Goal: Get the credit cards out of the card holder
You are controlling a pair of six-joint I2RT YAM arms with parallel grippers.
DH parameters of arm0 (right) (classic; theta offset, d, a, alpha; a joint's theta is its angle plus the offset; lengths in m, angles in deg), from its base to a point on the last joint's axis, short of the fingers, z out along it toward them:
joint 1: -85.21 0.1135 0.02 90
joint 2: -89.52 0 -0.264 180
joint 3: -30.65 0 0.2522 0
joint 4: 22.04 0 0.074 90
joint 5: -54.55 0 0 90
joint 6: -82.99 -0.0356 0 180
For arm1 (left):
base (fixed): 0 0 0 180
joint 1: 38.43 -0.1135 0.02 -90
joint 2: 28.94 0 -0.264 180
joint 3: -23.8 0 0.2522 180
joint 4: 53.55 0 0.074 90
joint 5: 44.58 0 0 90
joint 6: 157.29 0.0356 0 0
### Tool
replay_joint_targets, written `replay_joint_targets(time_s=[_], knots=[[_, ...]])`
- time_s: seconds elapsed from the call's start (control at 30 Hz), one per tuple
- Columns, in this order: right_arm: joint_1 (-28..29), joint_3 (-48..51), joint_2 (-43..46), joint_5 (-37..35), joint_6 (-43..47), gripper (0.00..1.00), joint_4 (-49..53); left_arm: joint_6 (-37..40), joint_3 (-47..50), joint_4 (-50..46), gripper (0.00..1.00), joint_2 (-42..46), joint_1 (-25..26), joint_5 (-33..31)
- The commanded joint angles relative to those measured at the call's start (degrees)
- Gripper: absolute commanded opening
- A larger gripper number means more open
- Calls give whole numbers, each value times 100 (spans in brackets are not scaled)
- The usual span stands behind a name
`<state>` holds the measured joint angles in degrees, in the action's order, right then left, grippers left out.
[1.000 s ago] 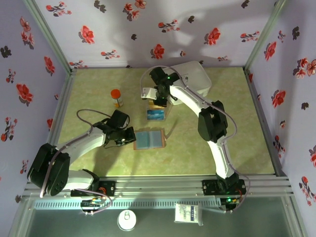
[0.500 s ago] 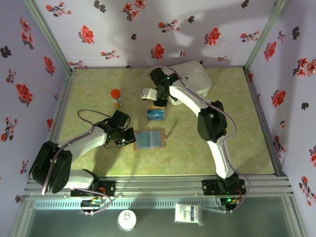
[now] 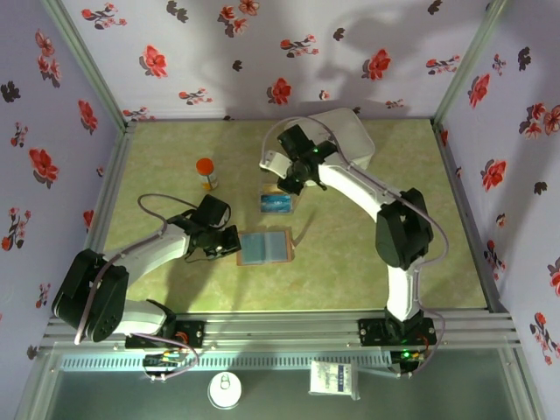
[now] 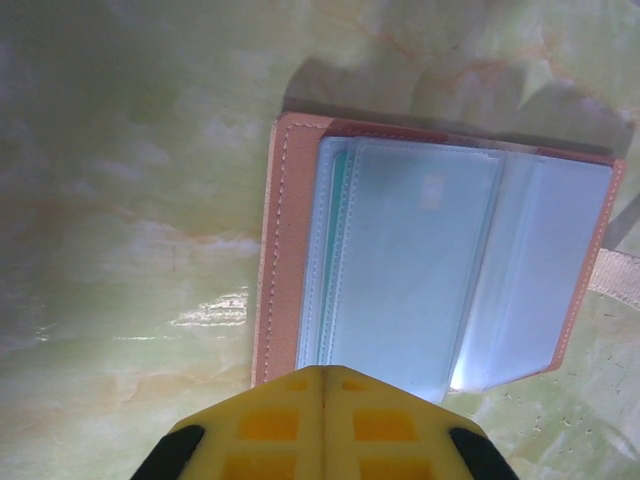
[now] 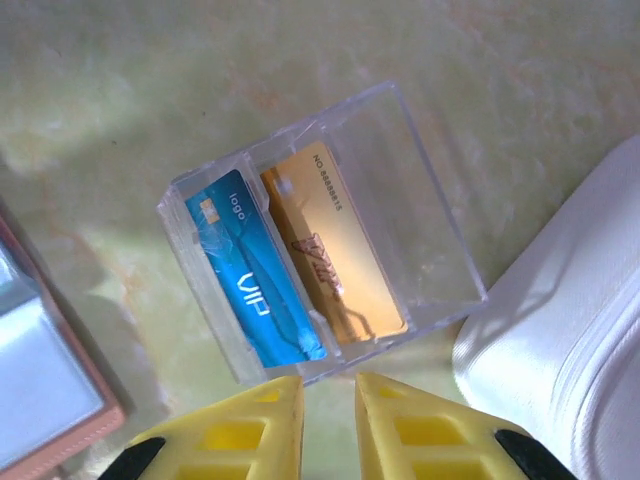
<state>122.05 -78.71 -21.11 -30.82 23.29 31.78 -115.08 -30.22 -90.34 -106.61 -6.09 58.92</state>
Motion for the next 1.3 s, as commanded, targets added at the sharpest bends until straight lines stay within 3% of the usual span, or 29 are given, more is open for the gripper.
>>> replay_joint_targets(time_s=[0.0,0.3,0.47,0.63,0.83,1.27], knots=[[38,544,442,102,-1488,23,-804,79,-64,110,5,-52,-52,-49],[333,1815,1036,398,-4395,21,-1796,120,-36,339,5,-299,-104,-23],[582,2289,1160,426,-5559,21,-2104,235,-32,338,5,-339,-155,-14],[648,2501,1036,905,-6586,18,-2236,293,-40,383,5,-452,-214,13],[798,2598,781,1481,-7008,20,-2380,249,21,500,5,-481,-244,21],[1027,2597,337,1741,-7302,30,-2529,396,-33,637,0,-831,-307,257]])
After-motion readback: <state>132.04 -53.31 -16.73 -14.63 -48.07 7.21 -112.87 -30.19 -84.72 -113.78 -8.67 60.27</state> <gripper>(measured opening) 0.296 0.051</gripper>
